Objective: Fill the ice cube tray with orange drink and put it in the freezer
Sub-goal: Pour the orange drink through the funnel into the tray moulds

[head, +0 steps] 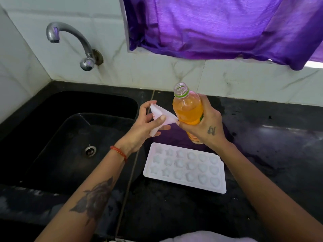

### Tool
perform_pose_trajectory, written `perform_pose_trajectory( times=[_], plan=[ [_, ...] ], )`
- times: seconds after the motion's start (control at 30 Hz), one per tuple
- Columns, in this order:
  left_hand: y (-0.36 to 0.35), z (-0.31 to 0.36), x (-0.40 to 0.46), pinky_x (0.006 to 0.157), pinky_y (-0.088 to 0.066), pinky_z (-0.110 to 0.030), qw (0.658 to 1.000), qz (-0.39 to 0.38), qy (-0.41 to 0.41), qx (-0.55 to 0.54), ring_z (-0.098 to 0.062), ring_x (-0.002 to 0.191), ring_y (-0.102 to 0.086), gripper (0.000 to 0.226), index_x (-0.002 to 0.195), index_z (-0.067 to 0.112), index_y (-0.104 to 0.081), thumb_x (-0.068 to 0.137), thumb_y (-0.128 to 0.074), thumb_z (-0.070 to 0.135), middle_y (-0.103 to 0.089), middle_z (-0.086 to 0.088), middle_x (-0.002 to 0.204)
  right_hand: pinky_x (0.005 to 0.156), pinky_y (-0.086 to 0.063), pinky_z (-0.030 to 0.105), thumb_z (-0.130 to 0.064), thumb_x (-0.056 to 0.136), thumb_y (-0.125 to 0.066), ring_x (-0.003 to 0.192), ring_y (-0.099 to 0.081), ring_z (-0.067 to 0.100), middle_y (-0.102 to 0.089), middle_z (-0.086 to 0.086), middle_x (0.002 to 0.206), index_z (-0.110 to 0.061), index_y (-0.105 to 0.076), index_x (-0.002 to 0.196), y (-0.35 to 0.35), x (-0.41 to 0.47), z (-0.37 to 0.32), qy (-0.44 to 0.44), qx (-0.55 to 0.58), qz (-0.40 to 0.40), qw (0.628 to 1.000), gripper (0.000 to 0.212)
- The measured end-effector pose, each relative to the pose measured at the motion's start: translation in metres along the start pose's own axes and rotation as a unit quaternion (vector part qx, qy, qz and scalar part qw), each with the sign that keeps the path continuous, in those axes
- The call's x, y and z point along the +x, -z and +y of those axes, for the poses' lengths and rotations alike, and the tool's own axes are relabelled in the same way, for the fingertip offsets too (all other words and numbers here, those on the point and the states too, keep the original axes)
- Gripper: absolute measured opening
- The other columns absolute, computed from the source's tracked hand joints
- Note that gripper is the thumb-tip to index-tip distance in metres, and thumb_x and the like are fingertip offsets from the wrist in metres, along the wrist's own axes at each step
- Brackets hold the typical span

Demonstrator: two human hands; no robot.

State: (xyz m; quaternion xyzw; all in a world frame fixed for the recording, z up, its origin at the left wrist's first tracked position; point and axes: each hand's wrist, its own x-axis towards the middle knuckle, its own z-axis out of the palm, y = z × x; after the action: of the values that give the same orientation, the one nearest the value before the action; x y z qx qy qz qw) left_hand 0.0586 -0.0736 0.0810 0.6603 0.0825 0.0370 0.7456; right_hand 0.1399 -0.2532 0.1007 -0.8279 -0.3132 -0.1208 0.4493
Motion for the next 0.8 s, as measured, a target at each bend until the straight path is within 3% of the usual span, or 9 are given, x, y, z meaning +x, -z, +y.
perform_pose_trajectory(
  times=[0.17,0.3,0.4,0.57,0.7,0.8],
  plan=[
    [0.004,-0.015,-0.003,0.078,-0.058,-0.031,0.999,0.029,-0.017,-0.027,-0.021,0.097,-0.064,0.064,0.113,0.03,-0.038,0.063,-0.078,0.023,-0.06,-0.006,0.109,0.078,-0.051,0.028,-0.038,0.06,-0.083,0.092,-0.057,0.008,-0.062,-0.009,0.111,-0.023,-0.046,0.126,0.003,-0.008,-0.003,0.006,-0.019,-0.025,0.999,0.078],
    [0.009,-0.033,-0.004,0.082,-0.057,-0.027,0.998,0.065,-0.022,-0.012,-0.02,0.103,-0.062,0.066,0.106,0.021,-0.038,0.058,-0.083,0.017,-0.055,-0.003,0.112,0.078,-0.047,0.026,-0.041,0.061,-0.083,0.094,-0.056,0.01,-0.062,-0.003,0.115,-0.022,-0.044,0.128,0.007,-0.016,0.001,0.001,-0.037,-0.046,0.998,0.08],
    [0.009,-0.046,-0.004,0.081,-0.056,-0.024,0.997,0.073,-0.017,0.024,-0.017,0.11,-0.056,0.073,0.109,0.022,-0.038,0.053,-0.084,0.022,-0.049,-0.004,0.121,0.078,-0.046,0.026,-0.043,0.061,-0.081,0.095,-0.052,0.008,-0.06,-0.001,0.117,-0.02,-0.044,0.129,0.008,-0.024,0.004,-0.001,-0.051,-0.053,0.997,0.081],
    [0.016,-0.067,-0.006,0.102,-0.045,-0.034,0.993,0.074,0.021,0.088,-0.017,0.123,-0.048,0.101,0.13,0.038,-0.03,0.046,-0.086,0.033,-0.042,-0.002,0.138,0.077,-0.044,0.025,-0.042,0.061,-0.081,0.094,-0.053,0.009,-0.059,-0.004,0.114,-0.019,-0.044,0.128,0.015,-0.034,0.013,-0.024,-0.051,-0.052,0.997,0.08],
    [0.018,-0.073,-0.008,0.105,-0.044,-0.038,0.992,0.054,0.044,0.103,-0.017,0.122,-0.048,0.102,0.142,0.027,-0.029,0.059,-0.087,0.01,-0.047,0.004,0.129,0.078,-0.043,0.025,-0.039,0.062,-0.083,0.094,-0.052,0.008,-0.059,-0.002,0.115,-0.02,-0.044,0.128,0.02,-0.037,0.02,-0.036,-0.072,-0.055,0.995,0.08],
    [0.019,-0.074,-0.011,0.098,-0.048,-0.029,0.992,0.024,0.052,0.108,-0.012,0.118,-0.051,0.101,0.14,0.027,-0.034,0.054,-0.084,0.012,-0.049,0.013,0.123,0.078,-0.045,0.027,-0.04,0.062,-0.083,0.094,-0.053,0.01,-0.062,0.001,0.115,-0.019,-0.045,0.128,0.022,-0.037,0.025,-0.035,-0.102,-0.064,0.992,0.08]
  ],
)
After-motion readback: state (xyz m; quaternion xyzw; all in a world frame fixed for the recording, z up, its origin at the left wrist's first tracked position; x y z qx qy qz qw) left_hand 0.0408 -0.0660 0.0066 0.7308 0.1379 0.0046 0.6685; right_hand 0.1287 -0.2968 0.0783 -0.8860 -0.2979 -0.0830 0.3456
